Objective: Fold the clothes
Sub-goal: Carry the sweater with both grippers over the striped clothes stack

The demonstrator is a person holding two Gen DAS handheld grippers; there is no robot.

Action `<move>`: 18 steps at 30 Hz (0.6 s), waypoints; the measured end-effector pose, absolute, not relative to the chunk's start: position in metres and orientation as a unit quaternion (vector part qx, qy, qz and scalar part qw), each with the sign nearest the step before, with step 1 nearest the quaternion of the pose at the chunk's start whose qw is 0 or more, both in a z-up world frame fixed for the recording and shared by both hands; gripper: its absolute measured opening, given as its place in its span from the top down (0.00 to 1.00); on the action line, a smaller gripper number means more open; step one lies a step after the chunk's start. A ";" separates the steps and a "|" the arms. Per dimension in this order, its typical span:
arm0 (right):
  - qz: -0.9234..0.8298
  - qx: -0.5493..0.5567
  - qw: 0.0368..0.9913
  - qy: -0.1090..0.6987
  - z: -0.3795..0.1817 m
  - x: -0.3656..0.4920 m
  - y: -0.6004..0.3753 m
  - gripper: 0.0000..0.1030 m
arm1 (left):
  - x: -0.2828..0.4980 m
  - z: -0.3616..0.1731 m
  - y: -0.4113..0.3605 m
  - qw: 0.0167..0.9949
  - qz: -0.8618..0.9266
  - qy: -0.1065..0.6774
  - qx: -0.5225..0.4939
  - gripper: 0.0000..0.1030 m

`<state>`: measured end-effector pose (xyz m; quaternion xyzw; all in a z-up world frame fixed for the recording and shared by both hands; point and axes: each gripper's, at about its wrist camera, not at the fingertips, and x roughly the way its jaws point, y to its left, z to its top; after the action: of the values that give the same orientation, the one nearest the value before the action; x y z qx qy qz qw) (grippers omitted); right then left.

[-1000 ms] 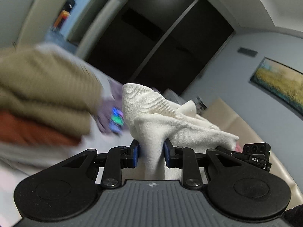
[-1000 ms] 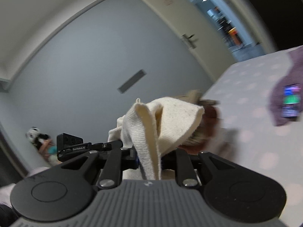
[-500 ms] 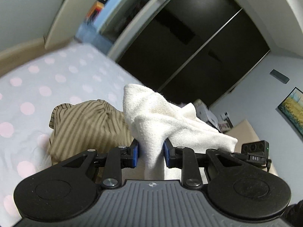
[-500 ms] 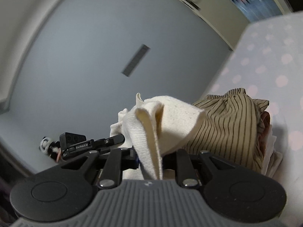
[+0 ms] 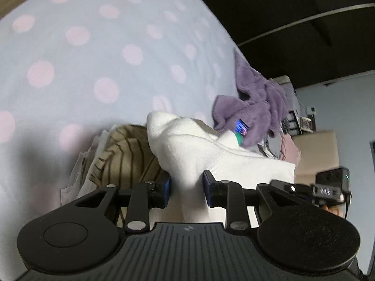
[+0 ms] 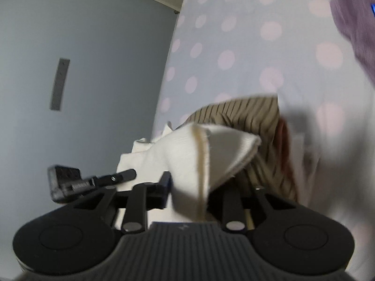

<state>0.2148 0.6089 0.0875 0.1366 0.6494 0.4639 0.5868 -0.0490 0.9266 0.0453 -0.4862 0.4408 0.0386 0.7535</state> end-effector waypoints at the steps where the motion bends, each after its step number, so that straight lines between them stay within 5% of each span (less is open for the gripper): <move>1: 0.470 0.122 0.595 0.640 0.088 0.213 0.609 0.55 | -0.051 0.044 0.929 0.755 0.041 0.432 -0.491 0.72; 5: 0.493 0.063 0.644 0.582 0.108 0.208 0.592 0.42 | -0.069 0.054 0.933 0.762 0.062 0.401 -0.505 0.71; 11: 0.512 0.024 0.703 0.493 0.139 0.201 0.562 0.42 | -0.091 0.096 0.928 0.809 0.067 0.348 -0.469 0.71; 18: 0.536 -0.009 0.713 0.453 0.136 0.218 0.590 0.42 | -0.064 0.090 0.908 0.820 0.079 0.393 -0.409 0.71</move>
<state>0.2183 0.5903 0.1360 -0.0089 0.4525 0.5359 0.7127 -0.0641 0.9078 0.0898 -0.4094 0.3931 0.0789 0.8195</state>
